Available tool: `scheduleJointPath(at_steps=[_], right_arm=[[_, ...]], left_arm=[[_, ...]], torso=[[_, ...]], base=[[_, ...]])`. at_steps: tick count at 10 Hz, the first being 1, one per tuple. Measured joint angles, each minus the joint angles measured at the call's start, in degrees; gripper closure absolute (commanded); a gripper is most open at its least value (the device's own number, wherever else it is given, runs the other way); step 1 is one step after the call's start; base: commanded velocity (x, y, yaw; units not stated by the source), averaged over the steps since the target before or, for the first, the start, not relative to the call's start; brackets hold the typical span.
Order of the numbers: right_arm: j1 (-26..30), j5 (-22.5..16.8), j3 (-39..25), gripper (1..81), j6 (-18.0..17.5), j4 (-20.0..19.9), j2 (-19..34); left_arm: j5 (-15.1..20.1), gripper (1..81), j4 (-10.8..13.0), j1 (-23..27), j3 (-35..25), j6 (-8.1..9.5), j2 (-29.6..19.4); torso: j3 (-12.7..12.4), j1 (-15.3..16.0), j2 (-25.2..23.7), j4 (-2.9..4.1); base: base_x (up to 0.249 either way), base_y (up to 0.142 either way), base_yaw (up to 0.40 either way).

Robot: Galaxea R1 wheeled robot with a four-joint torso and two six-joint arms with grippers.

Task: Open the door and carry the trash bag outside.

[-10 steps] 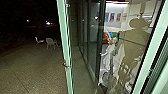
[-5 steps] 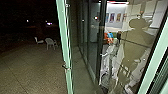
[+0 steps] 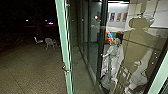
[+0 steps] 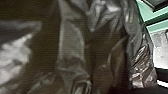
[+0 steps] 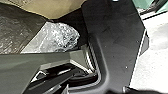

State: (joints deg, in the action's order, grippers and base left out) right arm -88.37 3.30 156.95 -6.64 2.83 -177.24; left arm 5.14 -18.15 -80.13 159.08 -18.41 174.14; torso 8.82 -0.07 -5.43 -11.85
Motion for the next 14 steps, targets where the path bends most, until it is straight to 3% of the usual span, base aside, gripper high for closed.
scheduleJointPath(at_steps=[14], right_arm=[[-0.02,0.16,0.16,1.0,0.01,-0.02,-0.07]], left_arm=[[-0.05,81.1,0.0,0.45,0.05,0.0,0.0]], torso=[[0.02,0.13,0.06,0.0]], base=[[0.073,0.0,0.0]])
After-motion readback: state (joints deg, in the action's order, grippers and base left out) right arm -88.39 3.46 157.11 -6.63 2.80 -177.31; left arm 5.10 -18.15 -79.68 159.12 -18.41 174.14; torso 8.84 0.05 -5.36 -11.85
